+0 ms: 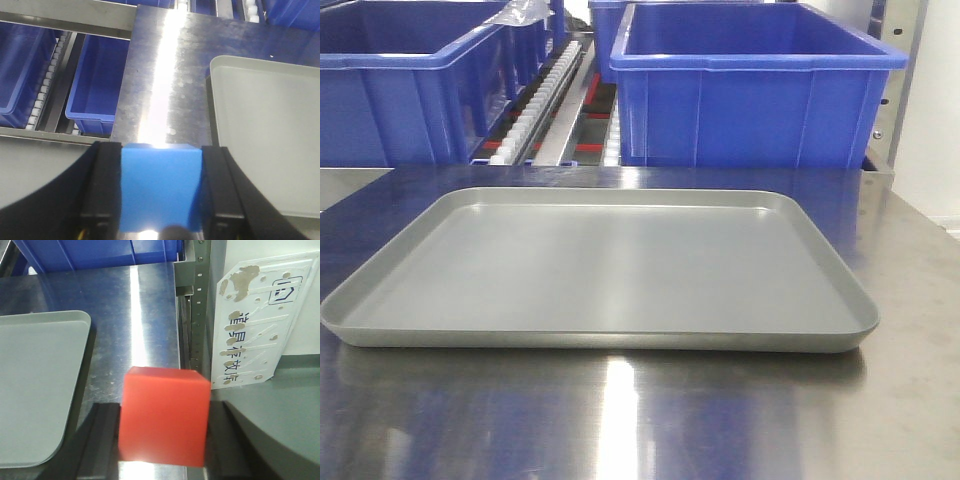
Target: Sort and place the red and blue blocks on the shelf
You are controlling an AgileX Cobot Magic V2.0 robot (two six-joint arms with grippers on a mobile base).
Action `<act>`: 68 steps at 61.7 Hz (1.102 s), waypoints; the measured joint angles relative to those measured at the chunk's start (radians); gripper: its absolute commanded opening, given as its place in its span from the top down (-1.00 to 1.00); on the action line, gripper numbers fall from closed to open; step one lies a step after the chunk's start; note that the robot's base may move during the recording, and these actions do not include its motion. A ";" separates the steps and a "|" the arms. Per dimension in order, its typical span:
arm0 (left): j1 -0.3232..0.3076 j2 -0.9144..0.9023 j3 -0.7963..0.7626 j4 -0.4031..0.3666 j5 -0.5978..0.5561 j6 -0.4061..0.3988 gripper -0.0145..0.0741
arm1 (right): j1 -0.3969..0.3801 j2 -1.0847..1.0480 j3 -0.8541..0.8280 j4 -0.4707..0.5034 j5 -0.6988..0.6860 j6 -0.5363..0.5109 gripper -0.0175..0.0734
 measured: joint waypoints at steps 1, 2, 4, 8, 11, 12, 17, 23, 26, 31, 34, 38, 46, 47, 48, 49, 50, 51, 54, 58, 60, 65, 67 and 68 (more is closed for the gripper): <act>0.000 0.000 0.000 0.001 0.000 0.000 0.39 | 0.000 0.000 0.000 0.000 0.000 0.000 0.51; 0.000 0.000 0.000 0.001 0.000 0.000 0.39 | 0.000 0.000 0.000 0.000 0.000 0.000 0.51; 0.000 0.000 0.000 0.001 0.000 0.000 0.39 | 0.000 0.000 0.000 0.000 0.000 0.000 0.51; 0.000 0.000 0.000 0.001 0.000 0.000 0.39 | 0.000 0.000 0.000 0.000 0.000 0.000 0.51; 0.000 0.000 0.000 0.001 0.000 0.000 0.39 | 0.000 0.000 0.000 0.000 0.000 0.000 0.51; 0.000 0.000 0.000 0.001 0.000 0.000 0.39 | 0.000 0.000 0.000 0.000 0.000 0.000 0.51; 0.000 0.000 0.000 0.001 0.000 0.000 0.39 | 0.000 0.000 0.000 0.000 0.000 0.000 0.51; 0.000 0.000 0.000 0.001 0.000 0.000 0.39 | 0.000 0.000 0.000 0.000 0.000 0.000 0.51; 0.000 0.000 0.000 0.001 0.000 0.000 0.39 | 0.000 0.000 0.000 0.000 0.000 0.000 0.51; 0.000 0.000 0.000 0.001 0.000 0.000 0.39 | 0.000 0.000 0.000 0.000 0.000 0.000 0.51; 0.000 0.000 0.000 0.001 0.000 0.000 0.39 | 0.000 0.000 0.000 0.000 0.000 0.000 0.51; 0.000 0.000 0.000 0.001 0.000 0.000 0.39 | 0.000 0.000 0.000 0.000 0.000 0.000 0.51; 0.000 0.000 0.000 0.001 0.000 0.000 0.39 | 0.000 0.000 0.000 0.000 0.000 0.000 0.51; 0.000 0.000 0.000 0.001 0.000 0.000 0.39 | 0.000 0.000 0.000 0.000 0.000 0.000 0.51; 0.000 0.000 0.000 0.001 0.000 0.000 0.39 | 0.000 0.000 0.000 0.000 0.000 0.000 0.51; 0.000 0.000 0.000 0.001 0.000 0.000 0.39 | 0.000 0.000 0.000 0.000 0.000 0.000 0.51; 0.000 0.000 0.000 0.001 0.000 0.000 0.39 | 0.000 0.000 0.000 0.000 0.000 0.000 0.51; 0.000 0.000 0.000 0.001 0.000 0.000 0.39 | 0.000 0.000 0.000 0.000 0.000 0.000 0.51; 0.000 0.000 0.000 0.001 0.000 0.000 0.39 | 0.000 0.000 0.000 0.000 0.000 0.000 0.51; 0.000 0.000 0.000 0.001 0.000 0.000 0.39 | 0.000 0.000 0.000 0.000 0.000 0.000 0.51; 0.000 0.000 0.000 0.001 0.000 0.000 0.39 | 0.000 0.000 0.000 0.000 0.000 0.000 0.51; 0.000 0.000 0.000 0.001 0.000 0.000 0.39 | 0.000 0.000 0.000 0.000 0.000 0.000 0.51; 0.000 0.000 0.000 0.001 0.000 0.000 0.39 | 0.000 0.000 0.000 0.000 0.000 0.000 0.51; 0.000 0.000 0.000 0.001 0.000 0.000 0.39 | 0.000 0.000 0.000 0.000 0.000 0.000 0.51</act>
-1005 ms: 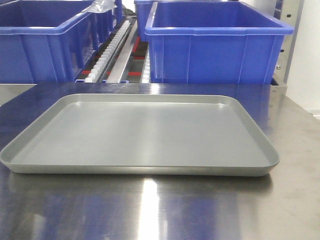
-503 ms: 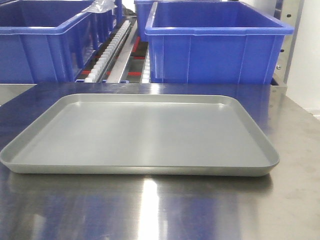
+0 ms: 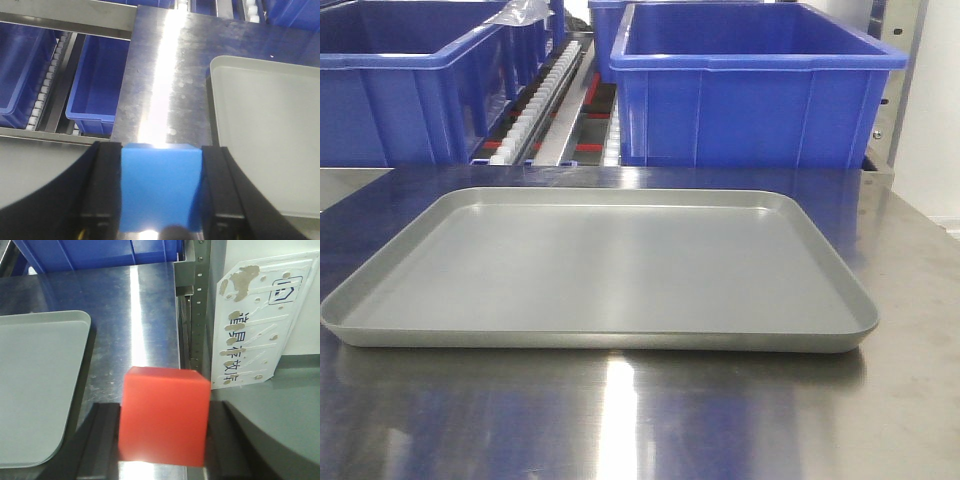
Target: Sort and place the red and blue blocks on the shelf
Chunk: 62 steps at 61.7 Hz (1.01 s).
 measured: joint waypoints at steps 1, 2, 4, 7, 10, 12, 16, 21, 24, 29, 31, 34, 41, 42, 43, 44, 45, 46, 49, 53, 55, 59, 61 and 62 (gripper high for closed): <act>0.000 0.000 0.000 0.000 0.000 0.000 0.39 | 0.000 0.000 0.000 0.000 0.000 0.000 0.51; 0.000 0.000 0.000 0.000 0.000 0.000 0.39 | 0.000 0.000 0.000 0.000 0.000 0.000 0.51; 0.000 0.000 0.000 0.000 0.000 0.000 0.39 | 0.000 0.000 0.000 0.000 0.000 0.000 0.51; 0.000 0.000 0.000 0.000 0.000 0.000 0.39 | 0.000 0.000 0.000 0.000 0.000 0.000 0.51; 0.000 0.000 0.000 0.000 0.000 0.000 0.39 | 0.000 0.000 0.000 0.000 0.000 0.000 0.51; 0.000 0.000 0.000 0.000 0.000 0.000 0.39 | 0.000 0.000 0.000 0.000 0.000 0.000 0.51; 0.000 0.000 0.000 0.000 0.000 0.000 0.39 | 0.000 0.000 0.000 0.000 0.000 0.000 0.51; 0.000 0.000 0.000 0.000 0.000 0.000 0.39 | 0.000 0.000 0.000 0.000 0.000 0.000 0.51; 0.000 0.000 0.000 0.000 0.000 0.000 0.39 | 0.000 0.000 0.000 0.000 0.000 0.000 0.51; 0.000 0.000 0.000 0.000 0.000 0.000 0.39 | 0.000 0.000 0.000 0.000 0.000 0.000 0.51; 0.000 0.000 0.000 0.000 0.000 0.000 0.39 | 0.000 0.000 0.000 0.000 0.000 0.000 0.51; 0.000 0.000 0.000 0.000 0.000 0.000 0.39 | 0.000 0.000 0.000 0.000 0.000 0.000 0.51; 0.000 0.000 0.000 0.000 0.000 0.000 0.39 | 0.000 0.000 0.000 0.000 0.000 0.000 0.51; 0.000 0.000 0.000 0.000 0.000 0.000 0.39 | 0.000 0.000 0.000 0.000 0.000 0.000 0.51; 0.000 0.000 0.000 0.000 0.000 0.000 0.39 | 0.000 0.000 0.000 0.000 0.000 0.000 0.51; 0.000 0.000 0.000 0.000 0.000 0.000 0.39 | 0.000 0.000 0.000 0.000 0.000 0.000 0.51; 0.000 0.000 0.000 0.000 0.000 0.000 0.39 | 0.000 0.000 0.000 0.000 0.000 0.000 0.51; 0.000 0.000 0.000 0.000 0.000 0.000 0.39 | 0.000 0.000 0.000 0.000 0.000 0.000 0.51; 0.000 0.000 0.000 0.000 0.000 0.000 0.39 | 0.000 0.000 0.000 0.000 0.000 0.000 0.51; 0.000 0.000 0.000 0.000 0.000 0.000 0.39 | 0.000 0.000 0.000 0.000 0.000 0.000 0.51; 0.000 0.000 0.000 0.000 0.000 0.000 0.39 | 0.000 0.000 0.000 0.000 0.000 0.000 0.51; 0.000 0.000 0.000 0.000 0.000 0.000 0.39 | 0.000 0.000 0.000 0.000 0.000 0.000 0.51; 0.000 0.000 0.000 0.000 0.000 0.000 0.39 | 0.000 0.000 0.000 0.000 0.000 0.000 0.51; 0.000 0.000 0.000 0.000 0.000 0.000 0.39 | 0.000 0.000 0.000 0.000 0.000 0.000 0.51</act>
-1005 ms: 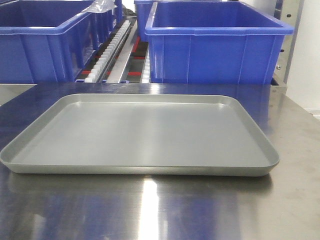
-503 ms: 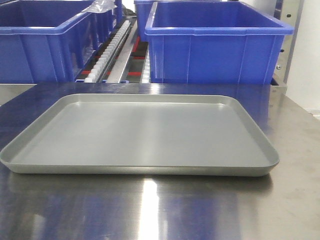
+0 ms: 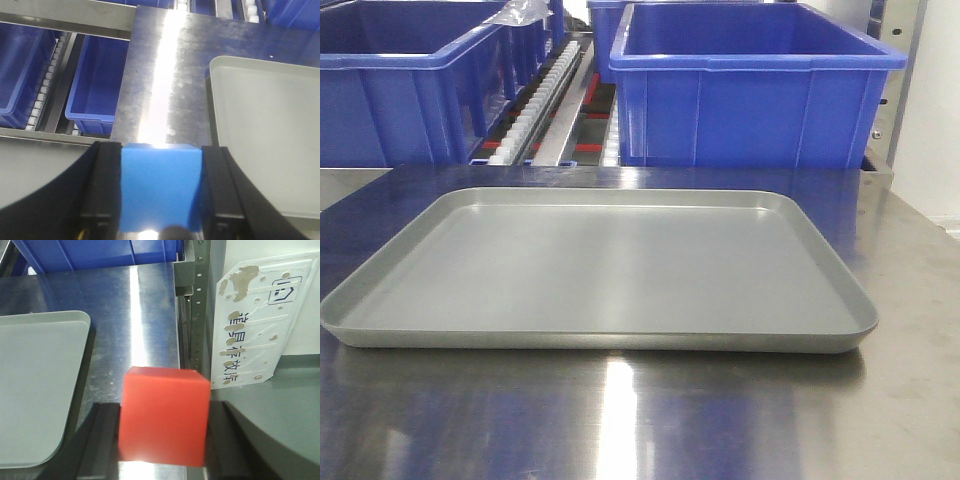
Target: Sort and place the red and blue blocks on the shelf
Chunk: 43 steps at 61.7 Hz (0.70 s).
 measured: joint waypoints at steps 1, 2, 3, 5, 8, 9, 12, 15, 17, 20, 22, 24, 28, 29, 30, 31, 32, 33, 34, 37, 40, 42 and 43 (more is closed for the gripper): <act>0.000 0.000 0.000 0.000 0.000 0.000 0.39 | 0.000 0.000 0.000 0.000 0.000 0.000 0.51; 0.000 0.000 0.000 0.000 0.000 0.000 0.39 | 0.000 0.000 0.000 0.000 0.000 0.000 0.51; 0.000 0.000 0.000 0.000 0.000 0.000 0.39 | 0.000 0.000 0.000 0.000 0.000 0.000 0.51; 0.000 0.000 0.000 0.000 0.000 0.000 0.39 | 0.000 0.000 0.000 0.000 0.000 0.000 0.51; 0.000 0.000 0.000 0.000 0.000 0.000 0.39 | 0.000 0.000 0.000 0.000 0.000 0.000 0.51; 0.000 0.000 0.000 0.000 0.000 0.000 0.39 | 0.000 0.000 0.000 0.000 0.000 0.000 0.51; 0.000 0.000 0.000 0.000 0.000 0.000 0.39 | 0.000 0.000 0.000 0.000 0.000 0.000 0.51; 0.000 0.000 0.000 0.000 0.000 0.000 0.39 | 0.000 0.000 0.000 0.000 0.000 0.000 0.51; 0.000 0.000 0.000 0.000 0.000 0.000 0.39 | 0.000 0.000 0.000 0.000 0.000 0.000 0.51; 0.000 0.000 0.000 0.000 0.000 0.000 0.39 | 0.000 0.000 0.000 0.000 0.000 0.000 0.51; 0.000 0.000 0.000 0.000 0.000 0.000 0.39 | 0.000 0.000 0.000 0.000 0.000 0.000 0.51; 0.000 0.000 0.000 0.000 0.000 0.000 0.39 | 0.000 0.000 0.000 0.000 0.000 0.000 0.51; 0.000 0.000 0.000 0.000 0.000 0.000 0.39 | 0.000 0.000 0.000 0.000 0.000 0.000 0.51; 0.000 0.000 0.000 0.000 0.000 0.000 0.39 | 0.000 0.000 0.000 0.000 0.000 0.000 0.51; 0.000 0.000 0.000 0.000 0.000 0.000 0.39 | 0.000 0.000 0.000 0.000 0.000 0.000 0.51; 0.000 0.000 0.000 0.000 0.000 0.000 0.39 | 0.000 0.000 0.000 0.000 0.000 0.000 0.51; 0.000 0.000 0.000 0.000 0.000 0.000 0.39 | 0.000 0.000 0.000 0.000 0.000 0.000 0.51; 0.000 0.000 0.000 0.000 0.000 0.000 0.39 | 0.000 0.000 0.000 0.000 0.000 0.000 0.51; 0.000 0.000 0.000 0.000 0.000 0.000 0.39 | 0.000 0.000 0.000 0.000 0.000 0.000 0.51; 0.000 0.000 0.000 0.000 0.000 0.000 0.39 | 0.000 0.000 0.000 0.000 0.000 0.000 0.51; 0.000 0.000 0.000 0.000 0.000 0.000 0.39 | 0.000 0.000 0.000 0.000 0.000 0.000 0.51; 0.000 0.000 0.000 0.000 0.000 0.000 0.39 | 0.000 0.000 0.000 0.000 0.000 0.000 0.51; 0.000 0.000 0.000 0.000 0.000 0.000 0.39 | 0.000 0.000 0.000 0.000 0.000 0.000 0.51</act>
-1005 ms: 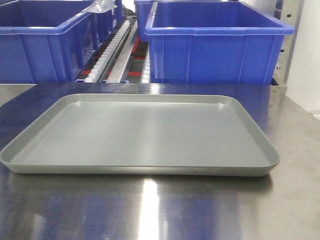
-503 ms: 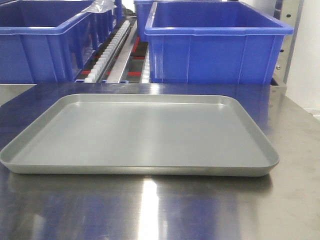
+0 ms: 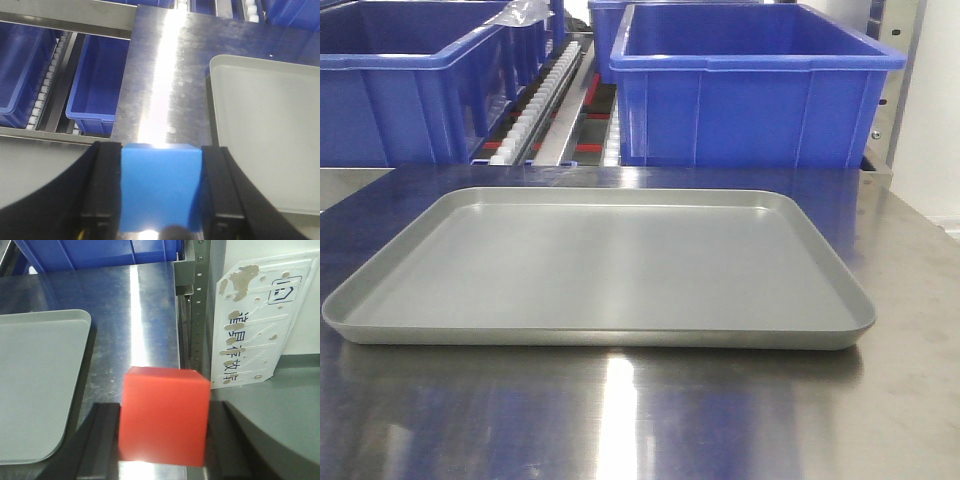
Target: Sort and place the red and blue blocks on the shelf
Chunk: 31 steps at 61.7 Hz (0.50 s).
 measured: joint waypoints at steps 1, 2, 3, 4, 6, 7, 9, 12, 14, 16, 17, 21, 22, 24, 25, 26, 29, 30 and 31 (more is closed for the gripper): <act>0.000 0.000 0.000 0.000 0.000 0.000 0.39 | 0.000 0.000 0.000 0.000 0.000 0.000 0.51; 0.000 0.000 0.000 0.000 0.000 0.000 0.39 | 0.000 0.000 0.000 0.000 0.000 0.000 0.51; 0.000 0.000 0.000 0.000 0.000 0.000 0.39 | 0.000 0.000 0.000 0.000 0.000 0.000 0.51; 0.000 0.000 0.000 0.000 0.000 0.000 0.39 | 0.000 0.000 0.000 0.000 0.000 0.000 0.51; 0.000 0.000 0.000 0.000 0.000 0.000 0.39 | 0.000 0.000 0.000 0.000 0.000 0.000 0.51; 0.000 0.000 0.000 0.000 0.000 0.000 0.39 | 0.000 0.000 0.000 0.000 0.000 0.000 0.51; 0.000 0.000 0.000 0.000 0.000 0.000 0.39 | 0.000 0.000 0.000 0.000 0.000 0.000 0.51; 0.000 0.000 0.000 0.000 0.000 0.000 0.39 | 0.000 0.000 0.000 0.000 0.000 0.000 0.51; 0.000 0.000 0.000 0.000 0.000 0.000 0.39 | 0.000 0.000 0.000 0.000 0.000 0.000 0.51; 0.000 0.000 0.000 0.000 0.000 0.000 0.39 | 0.000 0.000 0.000 0.000 0.000 0.000 0.51; 0.000 0.000 0.000 0.000 0.000 0.000 0.39 | 0.000 0.000 0.000 0.000 0.000 0.000 0.51; 0.000 0.000 0.000 0.000 0.000 0.000 0.39 | 0.000 0.000 0.000 0.000 0.000 0.000 0.51; 0.000 0.000 0.000 0.000 0.000 0.000 0.39 | 0.000 0.000 0.000 0.000 0.000 0.000 0.51; 0.000 0.000 0.000 0.000 0.000 0.000 0.39 | 0.000 0.000 0.000 0.000 0.000 0.000 0.51; 0.000 0.000 0.000 0.000 0.000 0.000 0.39 | 0.000 0.000 0.000 0.000 0.000 0.000 0.51; 0.000 0.000 0.000 0.000 0.000 0.000 0.39 | 0.000 0.000 0.000 0.000 0.000 0.000 0.51; 0.000 0.000 0.000 0.000 0.000 0.000 0.39 | 0.000 0.000 0.000 0.000 0.000 0.000 0.51; 0.000 0.000 0.000 0.000 0.000 0.000 0.39 | 0.000 0.000 0.000 0.000 0.000 0.000 0.51; 0.000 0.000 0.000 0.000 0.000 0.000 0.39 | 0.000 0.000 0.000 0.000 0.000 0.000 0.51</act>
